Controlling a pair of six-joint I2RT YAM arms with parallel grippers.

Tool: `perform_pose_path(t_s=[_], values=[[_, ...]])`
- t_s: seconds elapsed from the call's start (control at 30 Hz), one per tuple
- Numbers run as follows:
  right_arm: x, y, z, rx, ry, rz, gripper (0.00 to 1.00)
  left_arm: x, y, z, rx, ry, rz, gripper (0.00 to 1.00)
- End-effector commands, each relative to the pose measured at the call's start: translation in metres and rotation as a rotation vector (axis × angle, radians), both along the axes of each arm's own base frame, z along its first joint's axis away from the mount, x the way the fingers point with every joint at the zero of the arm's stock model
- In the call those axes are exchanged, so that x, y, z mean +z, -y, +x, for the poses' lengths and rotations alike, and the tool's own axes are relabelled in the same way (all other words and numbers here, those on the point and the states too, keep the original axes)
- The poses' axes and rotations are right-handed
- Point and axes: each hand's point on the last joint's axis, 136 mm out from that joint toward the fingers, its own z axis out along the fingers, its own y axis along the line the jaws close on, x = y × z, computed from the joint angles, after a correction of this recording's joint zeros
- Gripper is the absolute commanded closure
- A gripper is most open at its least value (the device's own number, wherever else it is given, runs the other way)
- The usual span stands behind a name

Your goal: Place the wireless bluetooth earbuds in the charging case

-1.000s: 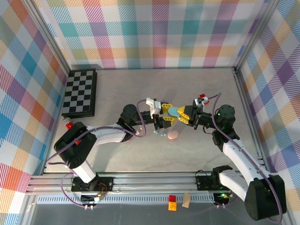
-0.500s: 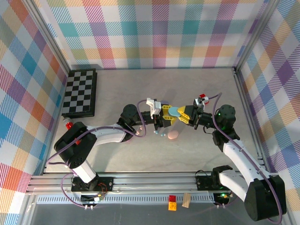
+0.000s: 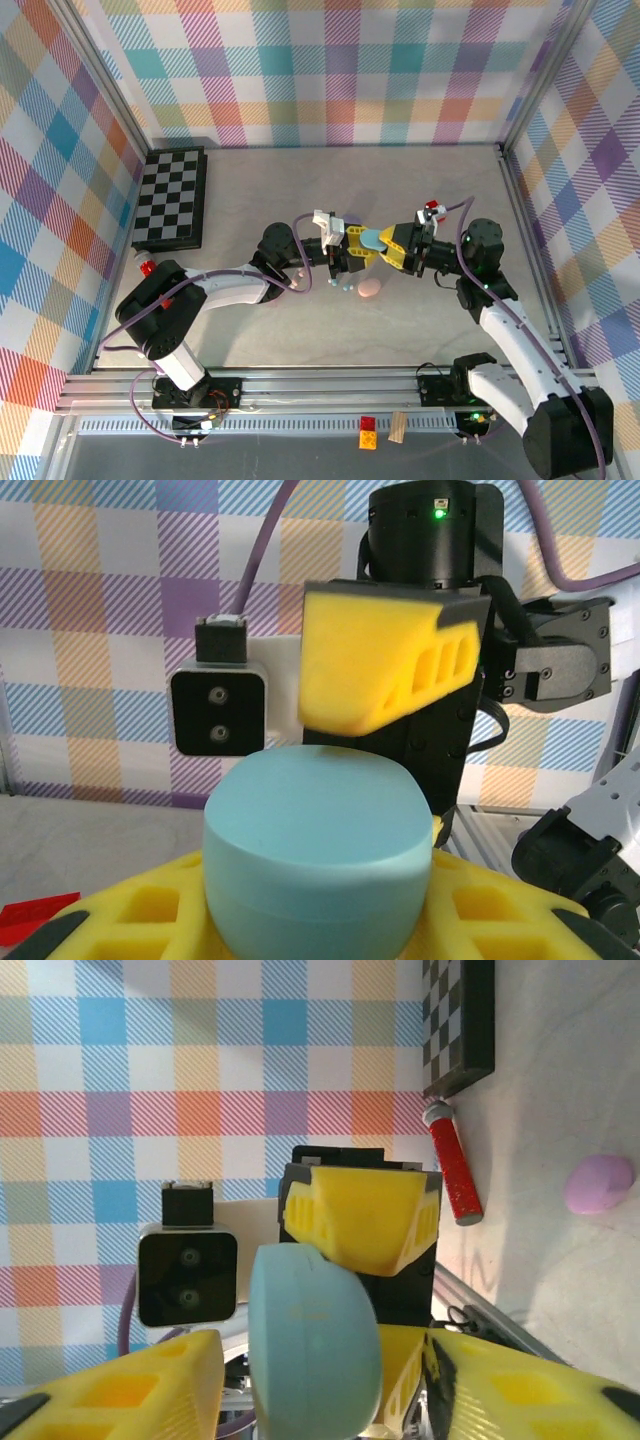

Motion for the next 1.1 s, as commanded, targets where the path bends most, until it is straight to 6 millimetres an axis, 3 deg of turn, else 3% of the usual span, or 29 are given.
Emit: perform_pose_path(t_s=[0.0,0.17,0.33,0.5,0.7,1.07], values=[[-0.002,0.005,-0.001,-0.019,0.069,-0.076,0.35,0.021,-0.004,-0.006,-0.009,0.052,-0.052,0.63],[-0.011,0.018,0.002,-0.07,0.175,-0.263,0.24,0.016,-0.005,-0.01,-0.013,0.05,-0.022,0.63],[-0.003,0.039,-0.006,-0.076,0.462,-0.569,0.16,0.011,-0.008,-0.012,-0.016,0.037,0.01,0.63],[0.003,0.045,-0.014,-0.029,0.773,-0.728,0.12,0.007,-0.005,-0.014,-0.042,0.016,0.025,0.63],[0.022,0.03,-0.025,0.032,1.076,-0.791,0.11,0.005,-0.005,-0.016,-0.068,0.007,0.041,0.63],[0.009,0.01,-0.001,0.083,1.143,-0.925,0.11,0.008,-0.007,-0.018,-0.064,0.014,0.035,0.63]])
